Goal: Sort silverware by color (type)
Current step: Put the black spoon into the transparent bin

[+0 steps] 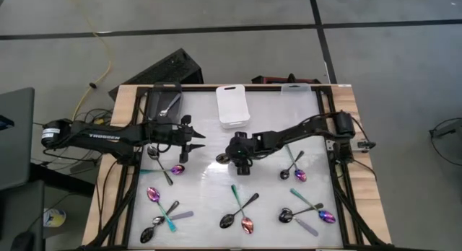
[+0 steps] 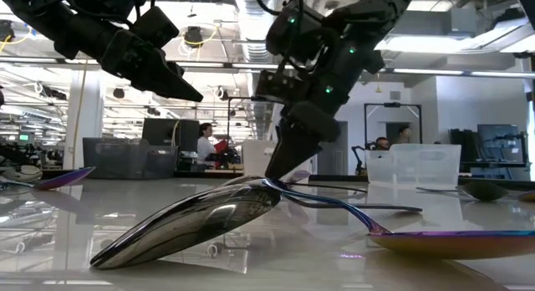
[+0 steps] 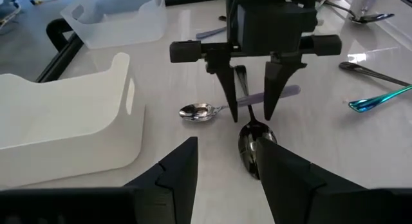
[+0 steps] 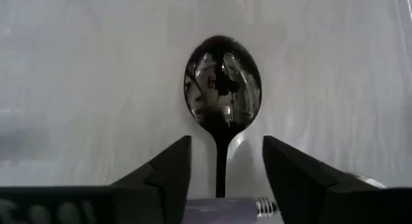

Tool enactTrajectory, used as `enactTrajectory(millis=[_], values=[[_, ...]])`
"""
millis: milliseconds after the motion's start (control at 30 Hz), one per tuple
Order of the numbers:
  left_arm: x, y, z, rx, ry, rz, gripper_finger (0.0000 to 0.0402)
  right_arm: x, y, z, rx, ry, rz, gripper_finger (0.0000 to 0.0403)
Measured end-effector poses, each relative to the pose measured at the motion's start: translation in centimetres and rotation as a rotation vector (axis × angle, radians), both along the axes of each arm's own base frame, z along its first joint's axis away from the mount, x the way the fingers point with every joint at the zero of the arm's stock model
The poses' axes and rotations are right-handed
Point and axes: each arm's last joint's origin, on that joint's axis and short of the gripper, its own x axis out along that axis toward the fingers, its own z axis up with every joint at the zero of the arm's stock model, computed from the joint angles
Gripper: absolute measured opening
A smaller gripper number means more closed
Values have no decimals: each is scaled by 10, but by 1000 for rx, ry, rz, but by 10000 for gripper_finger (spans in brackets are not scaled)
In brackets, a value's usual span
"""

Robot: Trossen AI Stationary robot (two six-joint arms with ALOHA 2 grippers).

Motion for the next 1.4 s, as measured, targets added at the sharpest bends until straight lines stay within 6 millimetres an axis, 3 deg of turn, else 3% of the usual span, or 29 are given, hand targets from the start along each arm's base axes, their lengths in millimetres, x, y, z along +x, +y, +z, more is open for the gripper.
enactTrajectory(millis=[133, 267, 367, 633, 767, 1067, 1200, 1400], values=[[0, 0, 0, -1, 0, 0, 142, -3, 0, -3, -1, 45, 1, 248], [0, 0, 0, 2, -4, 3, 142, -4, 0, -4, -2, 56, -19, 233], [1, 0, 2, 5, -21, 6, 142, -4, 0, -4, -4, 54, -27, 193], [1, 0, 2, -24, -22, 15, 142, 0, 1, -12, 27, 39, -10, 32], [0, 0, 1, -28, -17, 16, 142, 7, 4, -8, 77, -42, -32, 29], [0, 0, 1, -30, -13, 14, 142, 11, 3, 73, 289, -455, 101, 29], [-1, 0, 3, -17, -23, 6, 142, -14, -10, 102, 274, -471, 35, 29], [-1, 0, 5, 5, -31, -1, 142, -72, -49, 138, 116, -382, -344, 29]])
